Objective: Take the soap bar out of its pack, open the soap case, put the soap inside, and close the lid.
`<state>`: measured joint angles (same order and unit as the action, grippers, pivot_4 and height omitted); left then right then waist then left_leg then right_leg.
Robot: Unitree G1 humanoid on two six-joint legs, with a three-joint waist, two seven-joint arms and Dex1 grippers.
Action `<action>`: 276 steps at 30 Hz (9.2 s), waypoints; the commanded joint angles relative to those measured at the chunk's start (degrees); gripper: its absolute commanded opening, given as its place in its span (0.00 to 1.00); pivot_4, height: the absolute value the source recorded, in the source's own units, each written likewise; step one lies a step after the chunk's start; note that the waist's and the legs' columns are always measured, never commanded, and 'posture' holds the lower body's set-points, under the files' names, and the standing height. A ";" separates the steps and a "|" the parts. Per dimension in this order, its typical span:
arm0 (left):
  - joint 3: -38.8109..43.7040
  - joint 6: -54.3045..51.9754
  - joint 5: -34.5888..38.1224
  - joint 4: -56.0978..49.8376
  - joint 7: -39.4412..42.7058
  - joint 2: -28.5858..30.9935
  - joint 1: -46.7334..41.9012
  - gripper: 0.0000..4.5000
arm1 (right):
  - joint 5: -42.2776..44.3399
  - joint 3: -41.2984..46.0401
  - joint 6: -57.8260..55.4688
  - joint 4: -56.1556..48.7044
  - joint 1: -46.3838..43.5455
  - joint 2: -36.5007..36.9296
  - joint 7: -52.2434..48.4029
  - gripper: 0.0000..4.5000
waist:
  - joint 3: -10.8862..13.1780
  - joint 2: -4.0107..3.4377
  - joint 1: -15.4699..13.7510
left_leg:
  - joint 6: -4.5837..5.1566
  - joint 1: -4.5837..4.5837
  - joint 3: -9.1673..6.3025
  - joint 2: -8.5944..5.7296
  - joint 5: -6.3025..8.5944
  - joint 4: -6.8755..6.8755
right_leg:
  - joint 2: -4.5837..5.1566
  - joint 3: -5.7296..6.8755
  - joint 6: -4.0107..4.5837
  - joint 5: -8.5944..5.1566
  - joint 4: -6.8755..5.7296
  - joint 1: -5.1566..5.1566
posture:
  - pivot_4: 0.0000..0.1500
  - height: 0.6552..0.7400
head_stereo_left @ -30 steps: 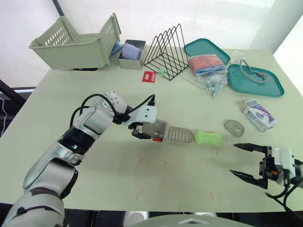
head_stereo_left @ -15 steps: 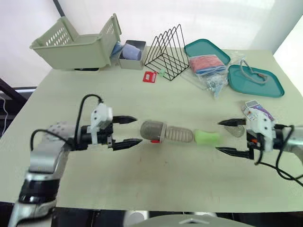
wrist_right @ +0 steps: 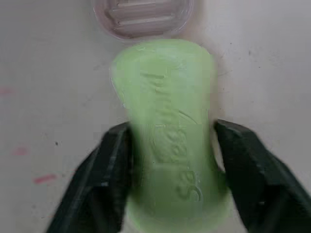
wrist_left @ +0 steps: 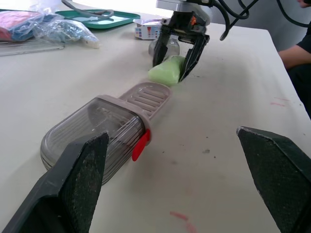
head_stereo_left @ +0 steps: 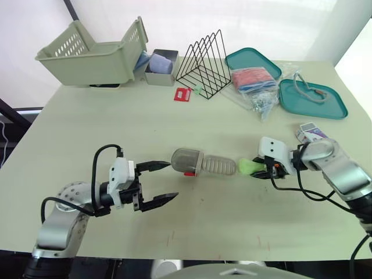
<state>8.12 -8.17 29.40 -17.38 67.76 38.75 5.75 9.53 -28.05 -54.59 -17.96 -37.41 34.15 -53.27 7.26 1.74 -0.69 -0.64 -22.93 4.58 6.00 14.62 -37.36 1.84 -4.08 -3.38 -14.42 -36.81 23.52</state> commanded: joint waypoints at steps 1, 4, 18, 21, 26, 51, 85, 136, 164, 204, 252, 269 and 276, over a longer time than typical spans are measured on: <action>-0.68 0.36 0.30 -1.55 -0.74 -0.10 -0.55 1.00 | 0.55 0.74 0.17 -0.92 -0.56 0.04 0.09 0.36 | 0.00 0.00 -0.02 | 0.00 0.00 0.00 0.00 0.00 0.00 | 0.00 0.00 0.00 0.00 0.00 0.00 | 1.00 1.00; -0.80 0.06 0.43 -1.93 -1.21 0.00 -0.65 1.00 | 0.85 0.67 -0.25 -0.85 -0.60 0.20 -0.18 0.36 | 0.00 0.00 0.00 | 0.00 0.00 0.00 0.00 0.00 0.00 | 0.00 0.00 0.00 0.00 0.00 0.00 | 1.00 1.00; -0.78 1.62 0.31 -1.05 -1.24 0.20 0.31 1.00 | 1.40 2.72 2.59 -1.82 0.19 2.53 -0.99 0.99 | 0.00 0.00 0.03 | 0.00 0.00 0.00 0.00 0.00 0.00 | 0.00 0.00 0.01 -0.01 0.00 0.01 | 1.00 1.00; -0.99 2.94 -0.32 0.48 -1.03 -0.05 -0.58 1.00 | 4.07 7.39 3.94 -4.26 2.78 3.77 -1.47 0.99 | 0.00 0.00 -0.14 | 0.00 -0.01 0.00 0.00 0.00 0.00 | 0.01 0.00 0.01 -0.01 0.02 0.00 | 1.00 1.00; -2.57 4.72 -1.76 2.11 0.45 0.66 -3.14 1.00 | 11.75 22.63 9.71 -8.64 14.29 3.87 -1.65 0.99 | -0.03 0.07 -0.56 | 0.00 -0.04 -0.07 0.00 0.00 0.04 | 0.02 0.08 0.01 -0.01 0.09 -0.03 | 1.00 1.00; -25.83 9.34 -20.77 33.35 20.61 2.66 -48.47 1.00 | 17.81 41.05 55.72 -1.65 55.96 1.64 -17.08 0.99 | -0.02 0.03 -0.23 | 0.00 0.13 -0.42 -0.06 0.00 0.00 | -0.13 0.15 -0.12 -0.05 0.06 -0.33 | 1.00 1.00; -28.67 14.81 -29.25 42.44 17.29 -1.51 -48.98 1.00 | 17.63 39.93 58.31 0.30 56.99 4.02 -16.25 0.99 | -0.02 0.03 -0.24 | 0.00 0.11 -0.44 -0.06 0.00 -0.04 | -0.13 0.15 -0.13 -0.04 0.03 -0.34 | 1.00 1.00; -25.35 7.84 -27.25 29.96 13.01 -0.25 -42.39 0.77 | 2.38 9.52 27.85 6.32 9.49 8.18 -9.60 1.00 | -0.01 0.00 -0.20 | 0.00 0.05 -0.43 -0.04 0.00 -0.13 | -0.14 0.16 -0.12 -0.04 -0.04 -0.30 | 1.00 1.00; -25.43 4.96 -26.65 26.86 11.80 -0.30 -41.10 0.77 | -4.72 3.13 31.04 19.51 4.09 1.22 -14.85 1.00 | -0.01 0.00 -0.13 | 0.00 0.04 -0.41 -0.04 0.00 -0.12 | -0.14 0.16 -0.12 -0.03 -0.08 -0.25 | 1.00 1.00; -25.96 4.45 -26.07 27.19 10.48 -1.97 -41.14 0.77 | -3.25 5.33 23.04 8.27 0.97 5.06 -16.62 0.55 | 0.00 -0.02 -0.20 | 0.00 0.02 -0.40 -0.03 0.00 -0.11 | -0.14 0.15 -0.12 -0.04 -0.10 -0.22 | 1.00 1.00; -26.87 -0.67 -25.53 22.41 1.97 -10.05 -39.65 0.77 | -1.71 0.80 4.97 -0.28 -4.69 6.64 -14.32 0.99 | 0.01 -0.02 -0.11 | 0.00 -0.03 -0.41 -0.04 0.00 -0.11 | -0.14 0.15 -0.12 -0.04 -0.10 -0.17 | 1.00 1.00; -26.91 0.14 -25.34 23.08 2.91 -9.76 -39.50 0.77 | -0.63 6.17 11.86 1.21 -0.56 13.29 -13.80 0.99 | 0.01 -0.02 -0.11 | 0.00 -0.04 -0.41 -0.04 0.00 -0.10 | -0.14 0.15 -0.12 -0.04 -0.08 -0.16 | 1.00 1.00; -27.01 0.51 -25.44 23.82 3.23 -10.08 -40.04 0.77 | 0.30 7.91 11.76 1.29 0.35 13.24 -12.67 0.99 | 0.01 -0.02 -0.19 | 0.00 -0.04 -0.41 -0.04 0.00 -0.10 | -0.13 0.15 -0.12 -0.04 -0.08 -0.16 | 1.00 1.00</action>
<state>-19.28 -8.72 2.94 7.43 70.98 28.96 -33.17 9.50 -22.37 -43.44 -15.83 -37.03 46.54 -66.26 7.26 1.72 -0.88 -0.64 -22.97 4.16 5.96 14.62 -37.47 1.71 -3.93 -3.50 -14.45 -36.89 23.36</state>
